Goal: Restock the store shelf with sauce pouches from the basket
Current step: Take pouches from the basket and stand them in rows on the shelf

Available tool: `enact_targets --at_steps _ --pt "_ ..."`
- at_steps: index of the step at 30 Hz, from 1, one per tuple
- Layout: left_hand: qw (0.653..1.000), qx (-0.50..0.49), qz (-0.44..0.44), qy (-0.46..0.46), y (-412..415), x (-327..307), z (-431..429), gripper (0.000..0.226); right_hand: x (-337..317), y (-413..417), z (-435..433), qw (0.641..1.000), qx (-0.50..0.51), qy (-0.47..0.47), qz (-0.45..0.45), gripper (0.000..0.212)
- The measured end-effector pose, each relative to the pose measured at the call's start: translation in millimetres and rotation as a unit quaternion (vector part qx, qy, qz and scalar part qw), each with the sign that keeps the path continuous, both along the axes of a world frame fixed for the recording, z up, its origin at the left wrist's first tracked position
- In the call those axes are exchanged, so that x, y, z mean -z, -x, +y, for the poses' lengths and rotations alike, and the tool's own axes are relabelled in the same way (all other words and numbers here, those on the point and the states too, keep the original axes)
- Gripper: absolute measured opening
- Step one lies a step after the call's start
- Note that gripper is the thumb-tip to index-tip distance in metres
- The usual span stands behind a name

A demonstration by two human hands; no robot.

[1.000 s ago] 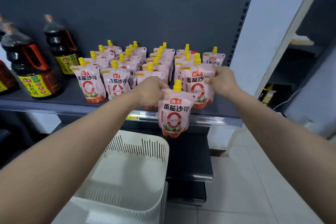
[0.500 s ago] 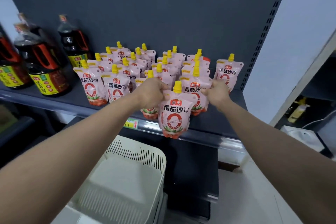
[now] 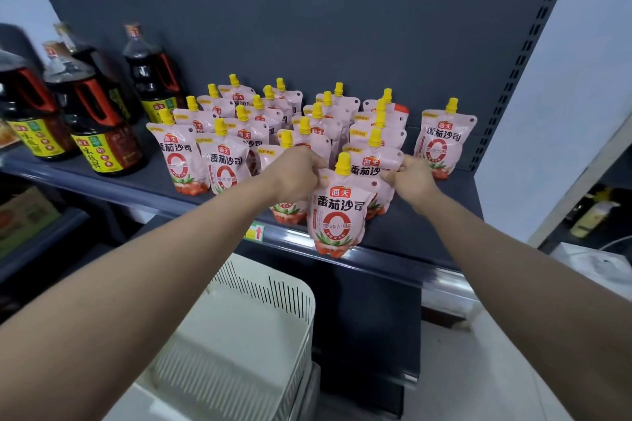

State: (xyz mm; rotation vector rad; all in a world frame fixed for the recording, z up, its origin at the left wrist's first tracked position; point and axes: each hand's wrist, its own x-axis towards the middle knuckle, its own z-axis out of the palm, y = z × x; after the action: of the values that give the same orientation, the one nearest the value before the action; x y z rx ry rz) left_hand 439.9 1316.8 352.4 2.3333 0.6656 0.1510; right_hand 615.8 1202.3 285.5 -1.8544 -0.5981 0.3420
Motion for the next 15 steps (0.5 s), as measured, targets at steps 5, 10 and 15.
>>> enact_targets --at_steps 5,10,15 --pt "1.000 0.006 -0.010 0.008 -6.8 1.2 -2.1 0.028 -7.1 0.4 -3.8 0.999 -0.020 0.033 0.002 0.035" --pt "1.000 0.018 -0.014 0.002 -12.0 2.4 -3.1 0.026 -16.2 -2.0 -8.2 0.997 -0.026 0.071 -0.014 0.034" --pt "0.999 0.028 -0.019 0.003 -18.7 2.3 -6.1 0.028 -29.8 1.5 -14.1 0.996 -0.011 0.076 -0.042 0.038"
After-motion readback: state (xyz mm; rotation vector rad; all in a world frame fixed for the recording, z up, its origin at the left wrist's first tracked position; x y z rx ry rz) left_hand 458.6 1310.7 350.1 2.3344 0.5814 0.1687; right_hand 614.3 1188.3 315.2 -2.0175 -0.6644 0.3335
